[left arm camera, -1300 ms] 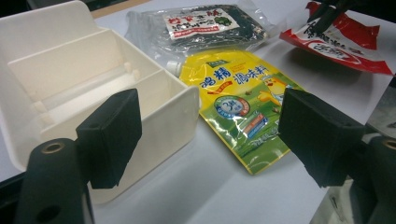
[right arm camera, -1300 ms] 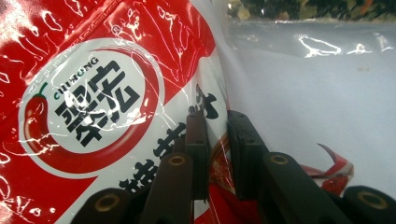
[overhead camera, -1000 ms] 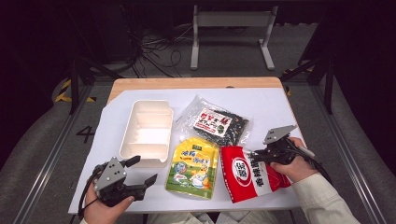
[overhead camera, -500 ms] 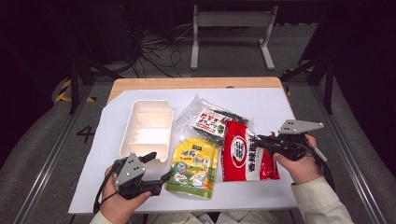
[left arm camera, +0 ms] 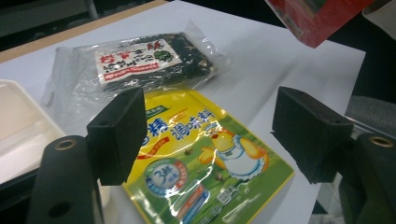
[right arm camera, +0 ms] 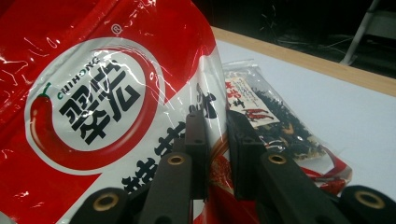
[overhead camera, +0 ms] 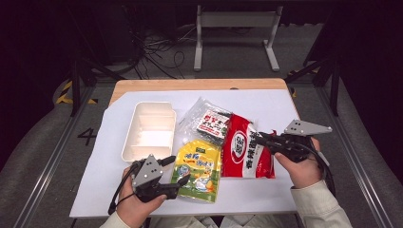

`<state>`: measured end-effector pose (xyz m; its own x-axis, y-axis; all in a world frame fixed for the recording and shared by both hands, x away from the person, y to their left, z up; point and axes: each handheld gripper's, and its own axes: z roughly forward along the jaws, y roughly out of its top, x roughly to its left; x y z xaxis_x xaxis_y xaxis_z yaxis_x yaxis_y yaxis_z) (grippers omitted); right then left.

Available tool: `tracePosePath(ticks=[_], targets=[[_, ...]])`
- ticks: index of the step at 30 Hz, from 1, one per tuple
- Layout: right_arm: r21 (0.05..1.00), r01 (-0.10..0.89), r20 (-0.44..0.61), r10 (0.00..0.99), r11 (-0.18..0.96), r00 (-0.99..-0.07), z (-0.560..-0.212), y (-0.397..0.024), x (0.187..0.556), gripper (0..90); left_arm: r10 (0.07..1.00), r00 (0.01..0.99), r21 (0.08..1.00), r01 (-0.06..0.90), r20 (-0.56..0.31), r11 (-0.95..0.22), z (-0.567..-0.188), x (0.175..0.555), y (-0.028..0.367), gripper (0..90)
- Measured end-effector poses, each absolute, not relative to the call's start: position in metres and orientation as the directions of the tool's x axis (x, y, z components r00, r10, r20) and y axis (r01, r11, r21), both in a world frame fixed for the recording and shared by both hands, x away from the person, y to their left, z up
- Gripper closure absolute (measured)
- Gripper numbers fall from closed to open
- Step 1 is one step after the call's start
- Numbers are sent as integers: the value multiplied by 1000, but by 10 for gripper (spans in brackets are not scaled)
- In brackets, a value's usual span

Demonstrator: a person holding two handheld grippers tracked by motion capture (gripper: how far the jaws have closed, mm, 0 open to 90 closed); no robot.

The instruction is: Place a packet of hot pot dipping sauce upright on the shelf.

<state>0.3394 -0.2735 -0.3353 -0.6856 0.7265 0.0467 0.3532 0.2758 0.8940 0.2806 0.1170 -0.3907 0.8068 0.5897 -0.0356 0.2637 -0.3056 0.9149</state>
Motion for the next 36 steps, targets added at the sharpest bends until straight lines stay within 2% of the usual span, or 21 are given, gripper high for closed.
tracePosePath(ticks=[7,18,27,36], targets=[[908,340,46,749,244,-661,-333,-272,339,796,568,821,916,266,-52,-301,-391,281,97,222],[924,328,64,766,197,-640,-330,-266,341,796,521,852,921,244,-55,-302,-386,288,63,221],[933,317,77,764,171,-640,-332,-254,344,796,506,858,923,266,-95,-278,-390,293,44,221],[939,310,91,761,149,-642,-333,-242,342,796,514,855,922,254,-73,-291,-394,293,32,225]])
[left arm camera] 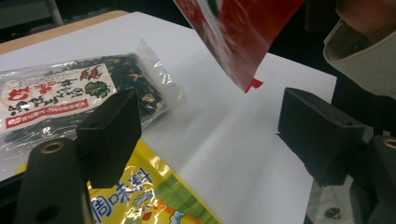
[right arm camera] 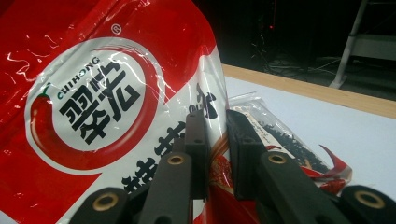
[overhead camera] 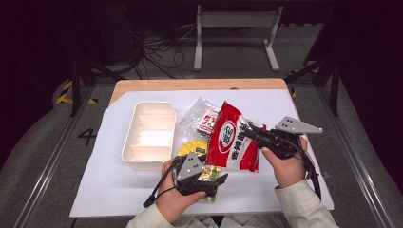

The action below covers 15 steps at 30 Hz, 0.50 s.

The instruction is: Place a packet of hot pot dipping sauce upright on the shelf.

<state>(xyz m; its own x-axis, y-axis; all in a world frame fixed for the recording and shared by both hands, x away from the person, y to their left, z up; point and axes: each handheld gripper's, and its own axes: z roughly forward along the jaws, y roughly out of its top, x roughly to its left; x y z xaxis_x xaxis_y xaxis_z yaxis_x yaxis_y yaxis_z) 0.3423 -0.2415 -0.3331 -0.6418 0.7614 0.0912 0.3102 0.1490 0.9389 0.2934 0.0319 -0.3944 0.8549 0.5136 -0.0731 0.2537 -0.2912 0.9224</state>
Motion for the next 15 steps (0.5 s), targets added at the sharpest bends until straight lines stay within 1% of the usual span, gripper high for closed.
tracePosePath(ticks=[5,7,15], targets=[[937,317,102,755,145,-648,-337,-234,342,796,514,854,922,260,-82,-286,-396,294,27,234],[937,316,98,756,148,-647,-338,-231,341,795,511,856,922,253,-73,-292,-397,294,25,270],[940,319,132,739,117,-660,-342,-224,339,795,538,839,922,267,-78,-282,-401,296,21,282]])
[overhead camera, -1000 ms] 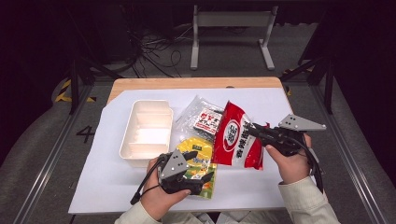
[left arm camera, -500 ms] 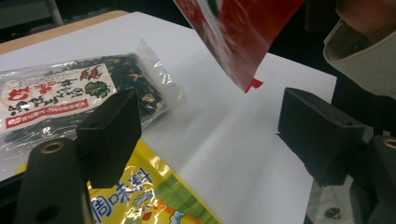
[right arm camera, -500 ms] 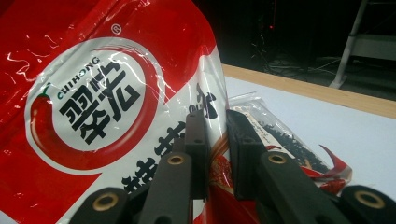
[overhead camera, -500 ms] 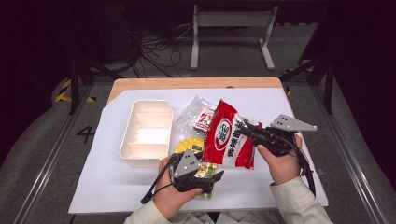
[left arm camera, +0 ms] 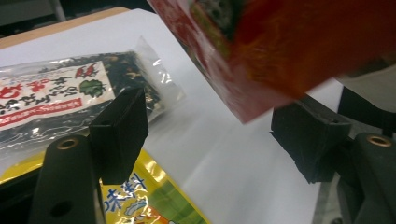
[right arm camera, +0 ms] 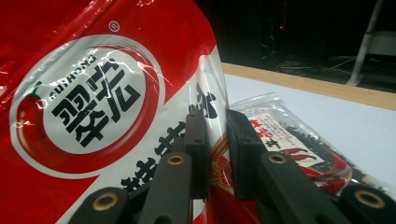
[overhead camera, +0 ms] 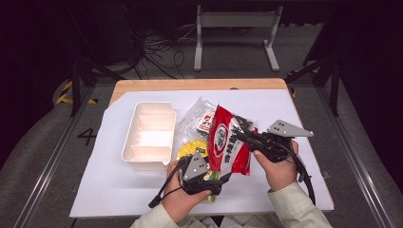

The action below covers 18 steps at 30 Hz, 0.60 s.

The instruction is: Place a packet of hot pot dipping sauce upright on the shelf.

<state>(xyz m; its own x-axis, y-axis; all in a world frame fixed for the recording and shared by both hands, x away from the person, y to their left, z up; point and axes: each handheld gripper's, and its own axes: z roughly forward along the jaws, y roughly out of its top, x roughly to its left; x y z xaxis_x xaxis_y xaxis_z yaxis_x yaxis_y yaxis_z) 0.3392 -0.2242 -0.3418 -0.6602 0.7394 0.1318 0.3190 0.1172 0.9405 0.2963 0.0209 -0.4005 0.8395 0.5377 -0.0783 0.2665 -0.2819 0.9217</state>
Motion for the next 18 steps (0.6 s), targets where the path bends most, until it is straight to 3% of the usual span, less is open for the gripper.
tracePosePath(ticks=[7,11,17,18], targets=[[944,312,142,717,111,-682,-343,-219,335,794,563,822,925,275,-86,-261,-404,303,26,371],[943,316,153,705,105,-692,-345,-218,335,793,558,826,936,250,-72,-249,-403,305,30,470],[944,314,159,691,103,-705,-347,-217,333,792,518,854,942,209,-45,-262,-400,307,37,847],[944,315,161,690,102,-706,-347,-217,333,793,518,854,943,212,-51,-258,-399,307,38,868]])
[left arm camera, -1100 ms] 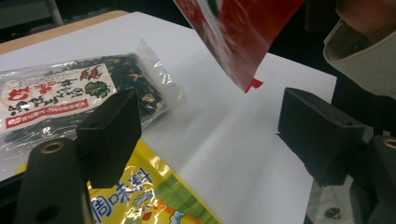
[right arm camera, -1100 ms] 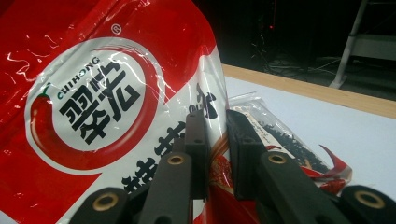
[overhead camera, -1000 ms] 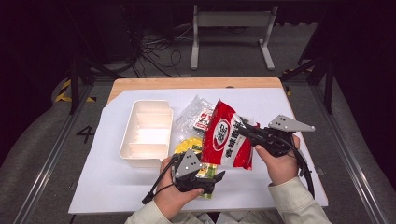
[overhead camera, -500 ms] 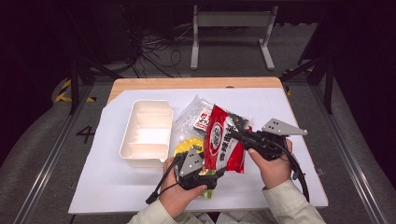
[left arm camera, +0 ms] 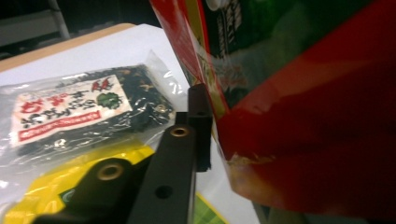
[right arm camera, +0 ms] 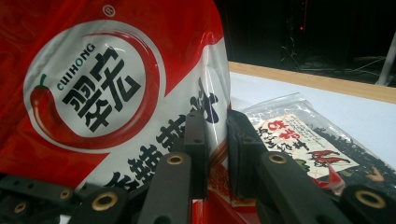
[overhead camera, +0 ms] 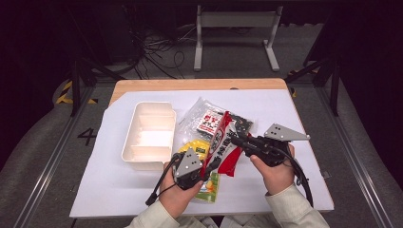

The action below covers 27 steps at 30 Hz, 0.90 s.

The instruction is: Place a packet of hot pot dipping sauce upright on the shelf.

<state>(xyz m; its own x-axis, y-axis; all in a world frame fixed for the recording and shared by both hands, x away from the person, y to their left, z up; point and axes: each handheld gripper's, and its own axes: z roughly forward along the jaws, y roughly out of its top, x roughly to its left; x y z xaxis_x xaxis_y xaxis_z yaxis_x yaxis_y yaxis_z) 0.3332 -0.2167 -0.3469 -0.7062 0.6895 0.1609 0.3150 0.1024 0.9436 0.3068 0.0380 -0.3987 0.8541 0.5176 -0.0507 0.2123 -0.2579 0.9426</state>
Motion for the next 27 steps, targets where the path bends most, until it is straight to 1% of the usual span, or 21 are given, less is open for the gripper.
tracePosePath(ticks=[3,10,14,17,19,23,27], targets=[[944,313,165,681,100,-713,-347,-217,333,791,528,847,939,232,-67,-253,-395,309,44,896],[942,311,154,663,124,-732,-347,-216,333,777,527,846,922,261,-77,-285,-385,312,53,899],[946,294,133,662,138,-738,-346,-216,332,727,500,865,906,254,-55,-340,-374,316,61,899],[949,289,135,664,127,-735,-345,-217,332,703,498,865,893,268,-58,-361,-369,319,67,898],[954,272,119,673,126,-730,-344,-220,332,664,498,866,887,268,-51,-376,-366,320,72,898],[958,261,110,685,121,-720,-342,-225,331,643,488,872,881,253,-28,-401,-357,323,80,898],[958,260,107,696,118,-710,-341,-232,332,637,490,871,870,261,-27,-417,-347,324,90,899]])
